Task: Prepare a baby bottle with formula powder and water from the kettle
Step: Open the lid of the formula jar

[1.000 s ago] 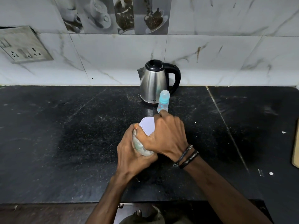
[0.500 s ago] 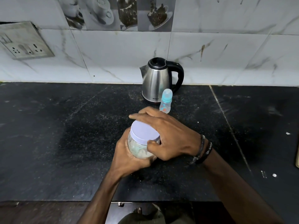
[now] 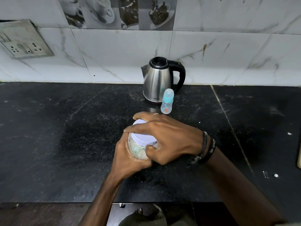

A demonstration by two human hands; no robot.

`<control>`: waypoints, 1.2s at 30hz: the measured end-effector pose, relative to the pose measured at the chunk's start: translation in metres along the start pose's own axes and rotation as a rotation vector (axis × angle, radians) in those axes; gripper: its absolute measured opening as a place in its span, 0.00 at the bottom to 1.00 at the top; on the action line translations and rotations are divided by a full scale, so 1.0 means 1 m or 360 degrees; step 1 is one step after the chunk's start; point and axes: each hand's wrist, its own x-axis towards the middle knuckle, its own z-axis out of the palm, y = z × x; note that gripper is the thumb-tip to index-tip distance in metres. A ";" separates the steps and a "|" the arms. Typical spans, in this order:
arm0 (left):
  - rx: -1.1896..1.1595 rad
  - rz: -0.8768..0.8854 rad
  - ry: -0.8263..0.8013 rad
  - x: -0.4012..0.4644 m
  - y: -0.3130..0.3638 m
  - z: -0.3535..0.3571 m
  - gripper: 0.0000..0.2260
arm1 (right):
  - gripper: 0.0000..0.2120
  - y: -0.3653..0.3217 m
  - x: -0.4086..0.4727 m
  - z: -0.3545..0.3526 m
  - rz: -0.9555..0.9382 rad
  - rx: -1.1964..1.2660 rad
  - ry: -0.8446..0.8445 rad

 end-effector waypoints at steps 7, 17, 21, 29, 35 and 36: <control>-0.0039 0.0033 0.0014 -0.004 0.007 0.008 0.43 | 0.39 -0.019 0.008 0.014 0.0605 -0.0755 0.0357; -0.0051 -0.0001 0.0060 -0.008 -0.004 0.003 0.39 | 0.33 -0.002 0.003 0.000 0.0063 -0.0120 -0.0252; 0.0043 0.0031 0.0029 -0.009 -0.003 0.002 0.40 | 0.41 -0.013 0.006 0.007 0.0469 -0.0474 0.0165; 0.0031 0.0065 0.0050 -0.012 -0.013 0.004 0.43 | 0.20 -0.010 0.008 0.012 0.0261 -0.0427 0.0205; 0.0000 0.0121 0.0120 -0.010 -0.015 -0.002 0.45 | 0.24 0.005 0.002 0.004 0.0048 0.0064 0.0124; 0.0001 0.0140 0.0130 -0.009 -0.016 -0.004 0.45 | 0.24 0.008 0.000 0.002 0.0031 0.0154 0.0178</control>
